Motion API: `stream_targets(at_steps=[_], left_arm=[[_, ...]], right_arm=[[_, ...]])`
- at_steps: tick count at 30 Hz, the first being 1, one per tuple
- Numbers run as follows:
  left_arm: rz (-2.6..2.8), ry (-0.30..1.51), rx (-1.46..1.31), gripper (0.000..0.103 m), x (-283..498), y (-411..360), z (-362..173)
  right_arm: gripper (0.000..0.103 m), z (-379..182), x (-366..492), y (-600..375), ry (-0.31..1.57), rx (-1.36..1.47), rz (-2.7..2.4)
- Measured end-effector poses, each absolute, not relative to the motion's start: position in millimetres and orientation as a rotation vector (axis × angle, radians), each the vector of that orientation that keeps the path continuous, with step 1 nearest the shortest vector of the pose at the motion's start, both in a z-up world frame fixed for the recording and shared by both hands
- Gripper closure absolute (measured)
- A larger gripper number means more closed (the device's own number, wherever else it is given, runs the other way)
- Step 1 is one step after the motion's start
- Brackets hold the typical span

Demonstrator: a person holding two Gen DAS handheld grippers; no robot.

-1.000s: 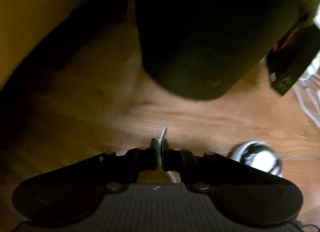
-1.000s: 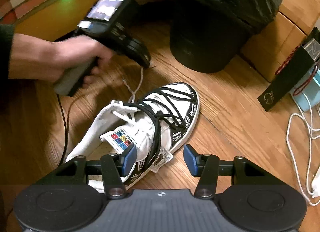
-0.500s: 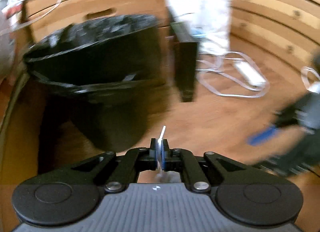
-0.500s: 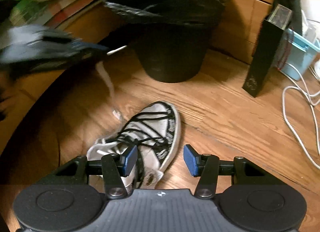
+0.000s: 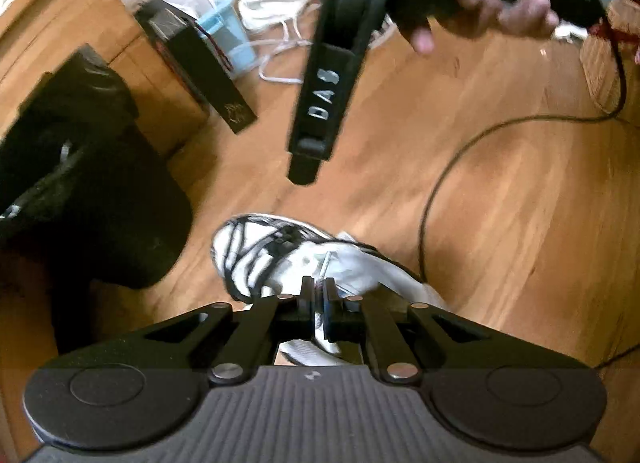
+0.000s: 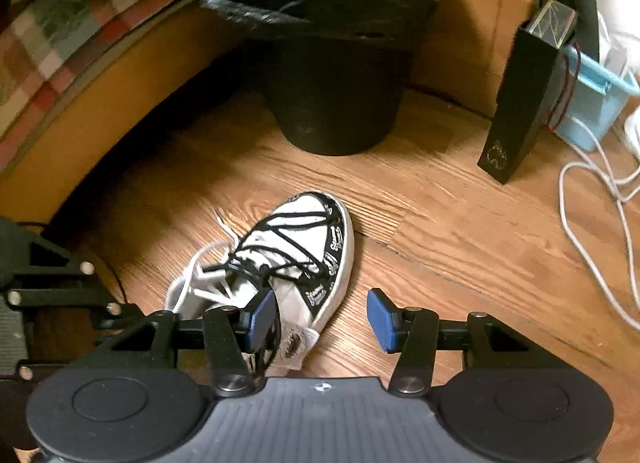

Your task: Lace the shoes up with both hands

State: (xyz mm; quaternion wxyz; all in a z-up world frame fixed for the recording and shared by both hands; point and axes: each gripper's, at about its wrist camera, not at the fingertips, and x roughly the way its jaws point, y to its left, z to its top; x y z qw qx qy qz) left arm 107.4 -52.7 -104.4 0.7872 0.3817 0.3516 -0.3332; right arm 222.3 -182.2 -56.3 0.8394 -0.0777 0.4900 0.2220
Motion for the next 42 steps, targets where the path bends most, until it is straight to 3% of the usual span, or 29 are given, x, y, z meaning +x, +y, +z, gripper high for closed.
stream_targets(at_steps=[4,26,32,36,42], left_arm=[[-0.693,0.759,0.901,0.099,105.1,-60.6,-118.4],[-0.672,0.767,0.768,0.099,112.6,-53.8,-126.5],[-0.657,0.772,0.752,0.099,114.2,-52.0,-127.2],[-0.665,0.764,0.769,0.099,110.7,-55.1,-128.7],[-0.649,0.792,0.698,0.099,119.0,-50.1,-126.4]], right_arm=[[0.048,-61.5,218.2,-180.3,1.052,-0.194,0.472],[0.048,-81.6,212.8,-158.6,1.127,-0.173,0.534],[0.056,-85.9,215.5,-155.6,1.138,-0.120,0.580],[0.070,-85.2,219.9,-155.6,1.167,-0.084,0.603],[0.071,-86.2,219.1,-156.0,1.185,-0.047,0.614]])
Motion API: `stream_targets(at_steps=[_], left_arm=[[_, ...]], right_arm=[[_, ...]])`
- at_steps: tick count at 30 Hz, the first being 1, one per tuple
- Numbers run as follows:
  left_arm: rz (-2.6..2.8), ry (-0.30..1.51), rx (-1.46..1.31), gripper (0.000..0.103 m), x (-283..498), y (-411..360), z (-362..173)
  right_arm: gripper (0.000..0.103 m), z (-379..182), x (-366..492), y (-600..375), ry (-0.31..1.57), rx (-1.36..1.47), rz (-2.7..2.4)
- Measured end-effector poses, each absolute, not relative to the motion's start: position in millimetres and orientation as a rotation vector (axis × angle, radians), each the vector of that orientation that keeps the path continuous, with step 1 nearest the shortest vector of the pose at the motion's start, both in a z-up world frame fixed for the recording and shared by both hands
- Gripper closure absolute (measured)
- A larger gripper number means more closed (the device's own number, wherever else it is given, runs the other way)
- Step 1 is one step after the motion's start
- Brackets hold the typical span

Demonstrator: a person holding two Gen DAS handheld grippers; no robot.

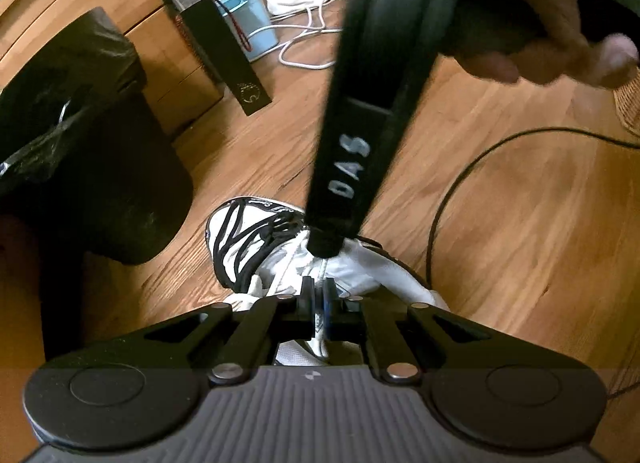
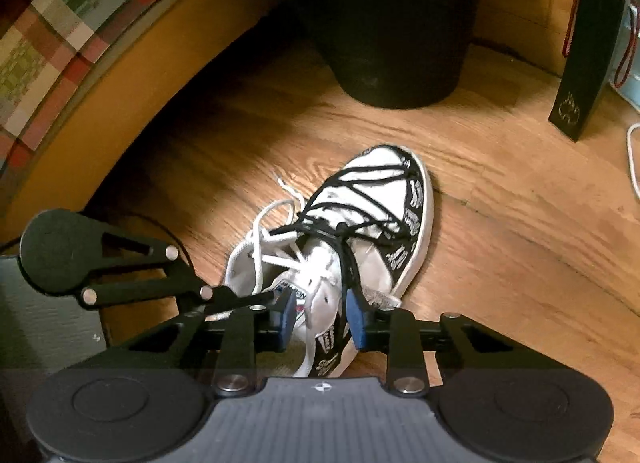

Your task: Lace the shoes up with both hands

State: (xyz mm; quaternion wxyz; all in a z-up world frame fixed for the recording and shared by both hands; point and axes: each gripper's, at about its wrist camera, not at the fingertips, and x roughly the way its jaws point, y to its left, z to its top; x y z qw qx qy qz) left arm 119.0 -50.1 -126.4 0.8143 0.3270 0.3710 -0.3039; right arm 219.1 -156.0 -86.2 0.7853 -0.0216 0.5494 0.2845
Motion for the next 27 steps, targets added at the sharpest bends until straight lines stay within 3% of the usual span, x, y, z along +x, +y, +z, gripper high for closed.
stream_targets(at_steps=[12,27], left_arm=[[-0.680,0.723,0.734,0.099,110.6,-57.9,-126.7],[-0.695,0.742,0.742,0.099,114.5,-63.1,-133.5]], right_arm=[[0.067,-107.6,230.9,-194.7,1.280,0.253,0.556],[0.062,-111.1,230.5,-202.5,1.282,0.269,0.531]])
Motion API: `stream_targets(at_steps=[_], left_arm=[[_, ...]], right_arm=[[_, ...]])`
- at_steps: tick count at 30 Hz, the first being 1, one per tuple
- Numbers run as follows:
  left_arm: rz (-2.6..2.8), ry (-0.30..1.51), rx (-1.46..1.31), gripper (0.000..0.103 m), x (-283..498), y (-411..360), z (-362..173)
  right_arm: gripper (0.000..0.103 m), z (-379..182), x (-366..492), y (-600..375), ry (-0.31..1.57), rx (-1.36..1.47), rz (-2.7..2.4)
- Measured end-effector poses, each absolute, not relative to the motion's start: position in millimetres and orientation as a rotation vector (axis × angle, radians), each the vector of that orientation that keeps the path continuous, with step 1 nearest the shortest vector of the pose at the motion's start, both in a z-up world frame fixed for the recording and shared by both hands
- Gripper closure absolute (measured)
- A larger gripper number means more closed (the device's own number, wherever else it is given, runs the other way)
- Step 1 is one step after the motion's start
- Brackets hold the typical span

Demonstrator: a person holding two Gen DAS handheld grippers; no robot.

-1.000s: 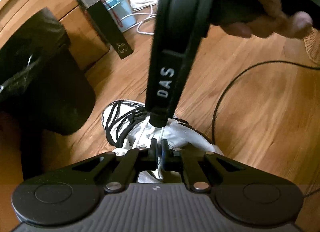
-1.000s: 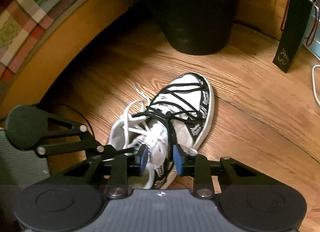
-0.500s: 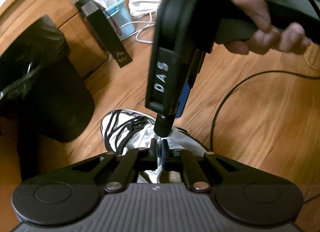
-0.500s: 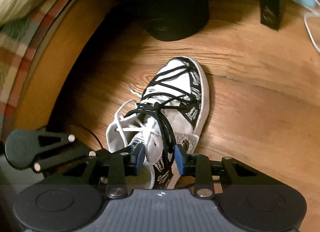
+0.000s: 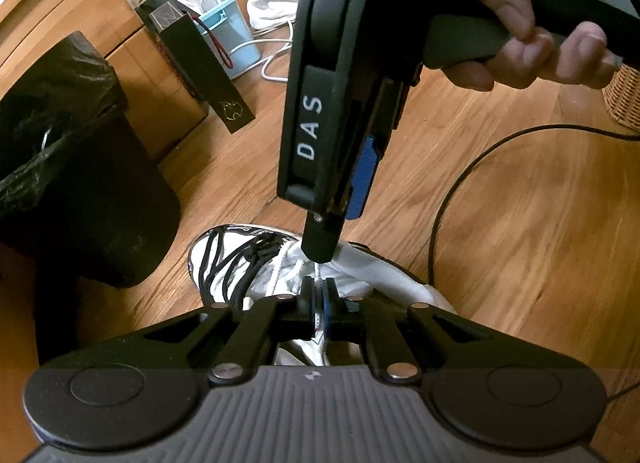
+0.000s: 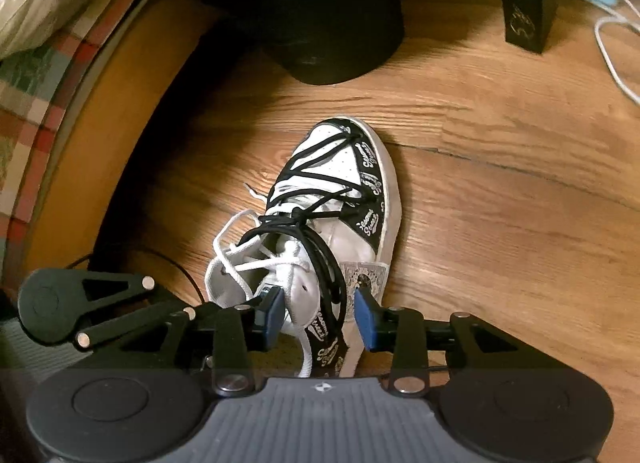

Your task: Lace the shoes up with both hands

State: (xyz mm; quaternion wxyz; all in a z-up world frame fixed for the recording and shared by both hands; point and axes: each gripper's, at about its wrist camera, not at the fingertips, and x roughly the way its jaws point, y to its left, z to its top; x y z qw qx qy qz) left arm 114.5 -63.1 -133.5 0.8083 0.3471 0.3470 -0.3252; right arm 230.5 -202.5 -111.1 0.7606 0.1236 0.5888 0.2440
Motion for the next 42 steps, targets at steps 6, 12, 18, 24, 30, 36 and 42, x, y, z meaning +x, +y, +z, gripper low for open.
stream_targets(at_steps=[6,12,18,24,30,36,42], left_arm=[[-0.688,0.741,0.750,0.099,116.0,-62.4,-142.1],[-0.682,0.738,0.740,0.099,117.6,-64.7,-143.5],[-0.683,0.727,0.739,0.099,117.8,-67.0,-144.6],[-0.681,0.725,0.727,0.099,122.0,-68.6,-144.8],[-0.676,0.720,0.712,0.099,123.8,-69.7,-143.3],[-0.673,0.725,0.700,0.098,125.4,-71.7,-142.4],[-0.670,0.740,0.669,0.098,127.6,-70.6,-139.8]], right_arm=[[0.061,-112.1,233.2,-207.3,1.295,0.330,0.520],[0.061,-85.4,233.2,-204.6,1.188,0.238,0.508],[0.061,-85.8,235.5,-206.8,1.185,0.209,0.491],[0.061,-88.1,234.7,-209.3,1.184,0.253,0.403],[0.061,-103.7,236.3,-221.0,1.220,0.473,0.362],[0.066,-117.1,227.0,-225.8,1.239,0.639,0.307],[0.074,-115.9,220.7,-224.7,1.224,0.698,0.295]])
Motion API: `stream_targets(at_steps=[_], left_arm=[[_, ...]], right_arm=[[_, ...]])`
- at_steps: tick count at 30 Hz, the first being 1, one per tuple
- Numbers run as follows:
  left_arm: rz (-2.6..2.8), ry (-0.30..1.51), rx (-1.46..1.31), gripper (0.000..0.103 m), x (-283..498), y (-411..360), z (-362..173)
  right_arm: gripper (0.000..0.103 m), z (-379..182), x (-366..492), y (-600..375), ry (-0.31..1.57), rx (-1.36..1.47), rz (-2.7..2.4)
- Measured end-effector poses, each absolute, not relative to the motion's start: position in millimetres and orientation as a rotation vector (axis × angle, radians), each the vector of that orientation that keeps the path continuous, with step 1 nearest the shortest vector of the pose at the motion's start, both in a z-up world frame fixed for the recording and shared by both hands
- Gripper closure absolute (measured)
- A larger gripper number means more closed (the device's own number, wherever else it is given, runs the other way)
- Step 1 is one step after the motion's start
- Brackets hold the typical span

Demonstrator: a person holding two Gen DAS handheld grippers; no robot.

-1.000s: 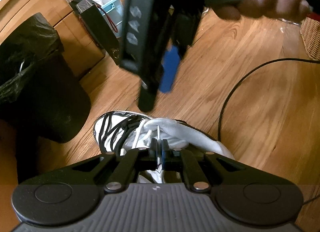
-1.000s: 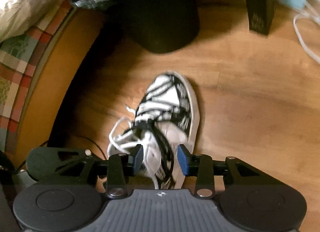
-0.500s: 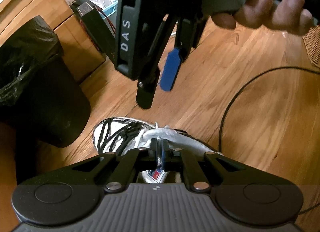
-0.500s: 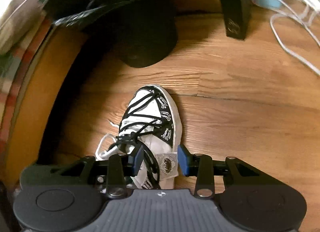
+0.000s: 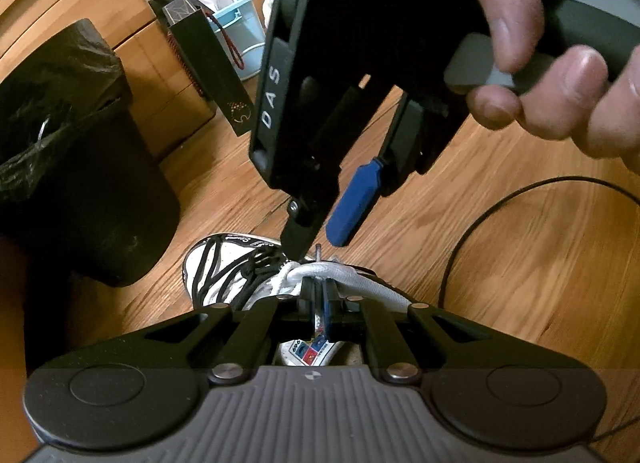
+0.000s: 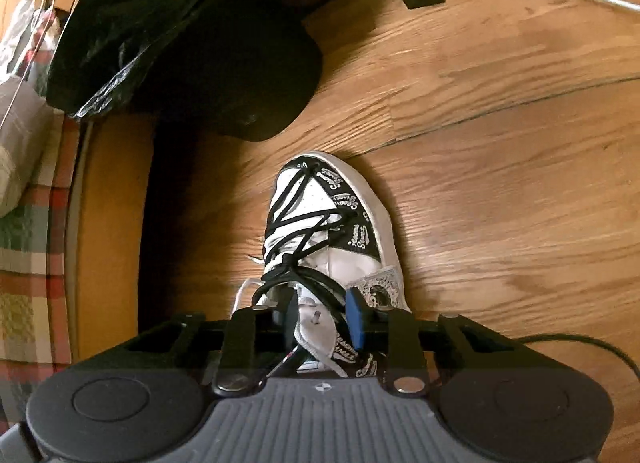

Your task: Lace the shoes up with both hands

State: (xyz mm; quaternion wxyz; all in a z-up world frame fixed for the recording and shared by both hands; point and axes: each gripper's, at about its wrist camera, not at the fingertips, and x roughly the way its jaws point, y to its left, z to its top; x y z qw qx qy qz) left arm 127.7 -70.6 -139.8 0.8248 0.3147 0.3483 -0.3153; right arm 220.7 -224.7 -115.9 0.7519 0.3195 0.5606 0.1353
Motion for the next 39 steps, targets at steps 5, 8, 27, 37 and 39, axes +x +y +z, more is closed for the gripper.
stream_targets(at_steps=[5,8,27,37,39], left_arm=[[-0.667,0.744,0.663,0.098,127.7,-70.7,-139.9],[-0.665,0.750,0.650,0.098,129.0,-70.2,-139.4],[-0.631,0.700,0.786,0.077,117.4,-78.4,-139.5],[-0.628,0.722,0.813,0.073,115.8,-74.8,-118.1],[-0.643,0.735,0.804,0.073,112.9,-72.3,-114.0]], right_arm=[[0.084,-122.7,217.6,-224.7,1.217,0.766,0.275],[0.086,-123.7,215.3,-225.3,1.216,0.796,0.244],[0.099,-109.7,216.9,-219.1,1.123,0.678,0.204],[0.099,-85.9,227.6,-233.5,1.018,0.607,0.152],[0.099,-81.7,230.2,-240.1,0.997,0.609,0.132]])
